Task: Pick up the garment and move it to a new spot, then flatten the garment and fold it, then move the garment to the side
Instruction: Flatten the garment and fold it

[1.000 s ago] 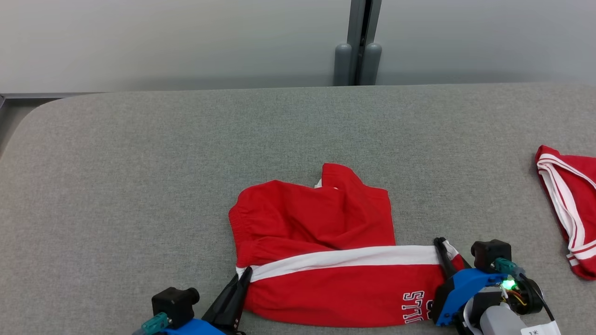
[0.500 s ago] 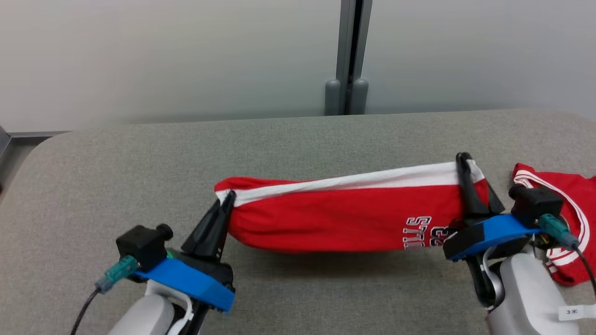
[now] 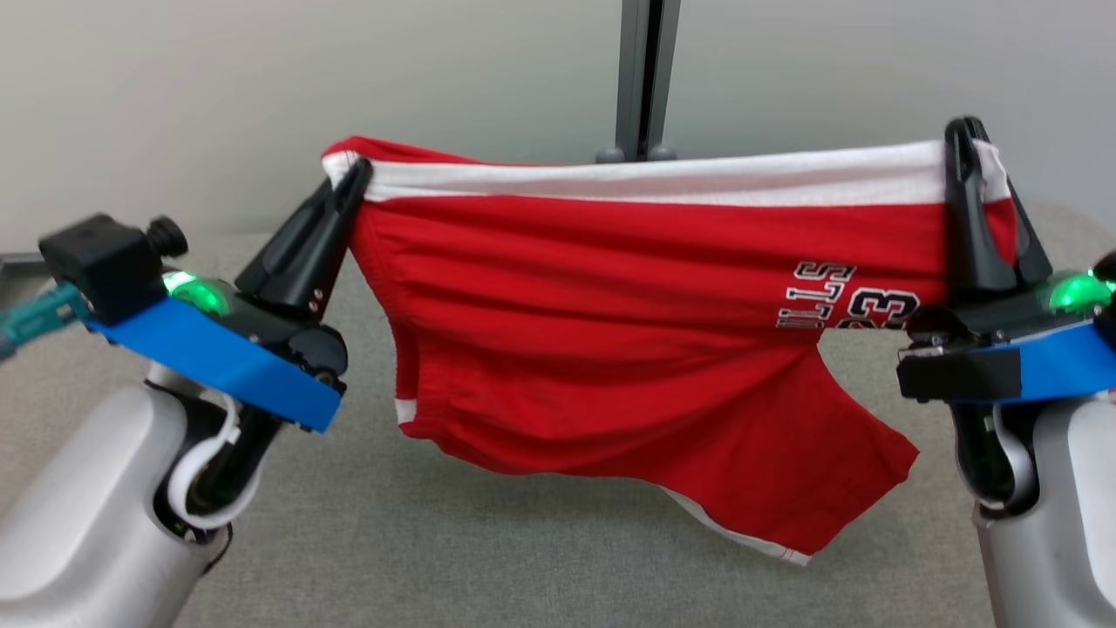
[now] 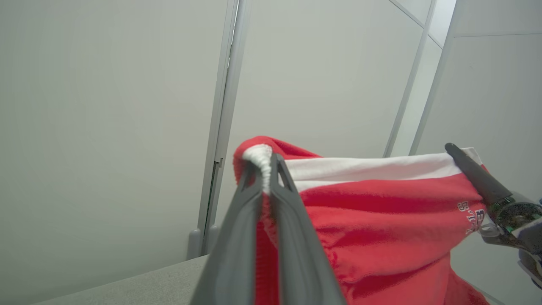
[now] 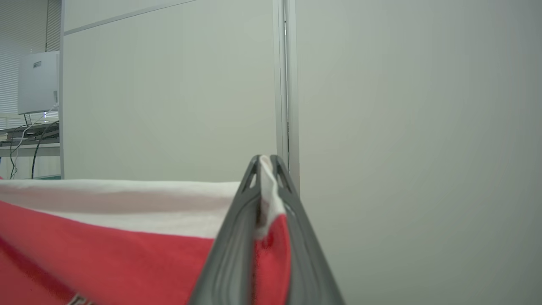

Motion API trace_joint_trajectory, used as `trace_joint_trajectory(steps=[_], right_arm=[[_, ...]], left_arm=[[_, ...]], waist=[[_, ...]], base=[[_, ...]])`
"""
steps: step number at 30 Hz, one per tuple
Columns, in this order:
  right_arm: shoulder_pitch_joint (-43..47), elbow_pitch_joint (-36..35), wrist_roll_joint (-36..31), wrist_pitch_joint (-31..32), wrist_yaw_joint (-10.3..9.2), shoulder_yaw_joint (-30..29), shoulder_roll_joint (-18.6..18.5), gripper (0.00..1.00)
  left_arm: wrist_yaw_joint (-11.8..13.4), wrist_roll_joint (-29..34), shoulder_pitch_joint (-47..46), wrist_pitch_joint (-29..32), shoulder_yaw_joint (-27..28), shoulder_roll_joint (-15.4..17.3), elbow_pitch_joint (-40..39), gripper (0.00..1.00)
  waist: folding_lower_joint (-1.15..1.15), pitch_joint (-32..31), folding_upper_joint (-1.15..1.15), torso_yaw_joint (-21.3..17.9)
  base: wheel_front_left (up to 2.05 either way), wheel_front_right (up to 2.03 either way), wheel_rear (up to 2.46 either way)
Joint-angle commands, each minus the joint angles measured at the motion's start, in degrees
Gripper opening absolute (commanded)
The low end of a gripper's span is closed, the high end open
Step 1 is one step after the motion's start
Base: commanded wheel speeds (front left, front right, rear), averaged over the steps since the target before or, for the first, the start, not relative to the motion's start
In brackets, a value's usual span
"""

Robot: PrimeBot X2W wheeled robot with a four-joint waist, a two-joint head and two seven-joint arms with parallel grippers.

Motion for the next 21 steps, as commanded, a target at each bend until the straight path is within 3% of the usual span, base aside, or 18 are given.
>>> trace_joint_trajectory(steps=[1, 3, 7, 15, 18, 21], right_arm=[[-1.84, -0.45, -0.59, 0.75, -0.02, 0.35, -0.62, 0.0], [-3.94, -0.04, -1.85, 1.39, -0.02, 1.34, -0.68, 0.0], [-10.77, 3.89, -5.48, 0.65, -0.02, 2.86, 0.23, 0.0], [-27.69, 13.17, -15.66, -3.64, -0.02, 2.89, 1.49, 0.0], [-30.12, 14.19, -17.92, -4.05, -0.02, 2.21, 2.39, 0.0], [-24.95, 13.9, -18.32, -4.08, -0.02, 2.98, 3.15, 0.0]], left_arm=[[0.19, -1.14, -1.86, 1.38, 0.64, 0.69, 0.37, 0.0], [0.19, -1.29, -4.08, 3.16, 0.18, 1.4, 1.27, 0.0], [0.18, -3.96, -9.65, 3.45, 1.19, -0.23, 5.32, 0.0], [0.18, -3.62, -22.97, -5.47, 2.02, -4.1, 13.97, 0.0], [0.18, -4.58, -22.96, -7.88, -0.2, -4.52, 16.25, 0.0], [0.18, -6.69, -17.26, -9.28, -2.95, -4.48, 18.72, 0.0]], waist=[[0.0, 1.56, 0.0, 0.47], [0.0, 3.61, 0.0, 0.49], [0.0, 8.59, 0.0, 0.5], [0.0, 15.82, 0.0, 0.87], [0.0, 16.64, 0.0, 1.18], [0.0, 16.65, 0.0, 1.31]], base=[[0.0, 0.0, 0.0], [0.0, 0.0, 0.0], [0.0, 0.0, 0.0], [0.0, 0.0, 0.0], [0.0, 0.0, 0.0], [0.0, 0.0, 0.0]])
